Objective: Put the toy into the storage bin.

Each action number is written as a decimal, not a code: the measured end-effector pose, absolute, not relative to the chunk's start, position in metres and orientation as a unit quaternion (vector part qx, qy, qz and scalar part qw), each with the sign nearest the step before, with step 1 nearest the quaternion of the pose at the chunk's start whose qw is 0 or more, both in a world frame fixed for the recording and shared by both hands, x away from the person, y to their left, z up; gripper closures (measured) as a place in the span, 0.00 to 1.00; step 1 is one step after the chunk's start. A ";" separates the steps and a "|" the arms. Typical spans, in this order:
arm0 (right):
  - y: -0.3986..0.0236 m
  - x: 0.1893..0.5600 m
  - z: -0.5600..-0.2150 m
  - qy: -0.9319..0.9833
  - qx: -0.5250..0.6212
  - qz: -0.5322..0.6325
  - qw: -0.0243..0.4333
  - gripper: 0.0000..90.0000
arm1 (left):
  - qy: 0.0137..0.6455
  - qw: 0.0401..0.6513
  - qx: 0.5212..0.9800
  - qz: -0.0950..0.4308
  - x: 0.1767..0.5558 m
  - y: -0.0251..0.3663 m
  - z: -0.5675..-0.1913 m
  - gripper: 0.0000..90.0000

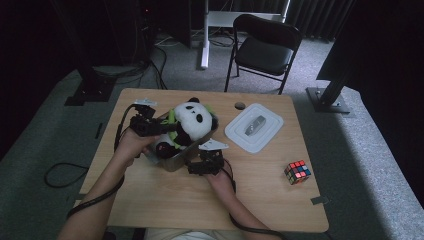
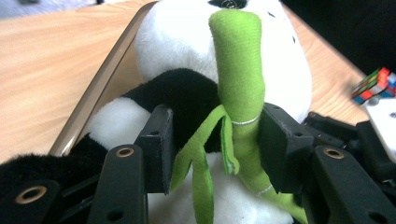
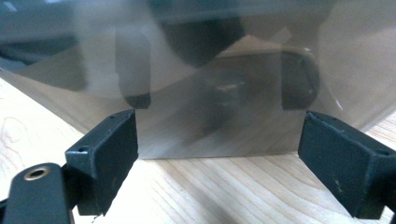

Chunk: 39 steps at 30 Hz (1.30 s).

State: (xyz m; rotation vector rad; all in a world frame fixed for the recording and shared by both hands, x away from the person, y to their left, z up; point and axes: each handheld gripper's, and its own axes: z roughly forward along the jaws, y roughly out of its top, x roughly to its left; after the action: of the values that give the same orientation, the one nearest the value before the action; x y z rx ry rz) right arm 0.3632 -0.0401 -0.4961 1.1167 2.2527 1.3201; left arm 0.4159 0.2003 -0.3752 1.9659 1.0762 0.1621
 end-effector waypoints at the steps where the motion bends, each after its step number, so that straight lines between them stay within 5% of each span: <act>1: -0.040 0.363 -0.497 0.784 0.388 0.460 0.151 0.13 | 0.432 0.430 0.790 0.064 0.418 0.201 -0.378 0.56; 10: -0.038 0.364 -0.497 0.789 0.381 0.456 0.156 0.13 | 0.423 0.404 0.807 0.076 0.426 0.196 -0.388 0.52; 19: -0.040 0.364 -0.499 0.789 0.384 0.455 0.153 0.13 | 0.401 0.308 0.857 0.100 0.432 0.174 -0.404 0.48; 26: -0.043 0.365 -0.500 0.789 0.387 0.454 0.150 0.13 | 0.402 0.319 0.853 0.099 0.433 0.176 -0.407 0.46; 31: -0.044 0.365 -0.498 0.789 0.384 0.456 0.150 0.13 | 0.405 0.349 0.841 0.080 0.433 0.186 -0.405 0.31; 39: -0.048 0.367 -0.494 0.786 0.386 0.459 0.152 0.13 | 0.408 0.369 0.831 0.083 0.433 0.200 -0.394 0.22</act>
State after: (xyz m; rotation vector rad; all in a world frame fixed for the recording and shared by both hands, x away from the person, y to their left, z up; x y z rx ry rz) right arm 0.3672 -0.0483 -0.4944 1.1079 2.2550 1.3162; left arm 0.4328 0.2000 -0.3939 2.1329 1.0467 0.2138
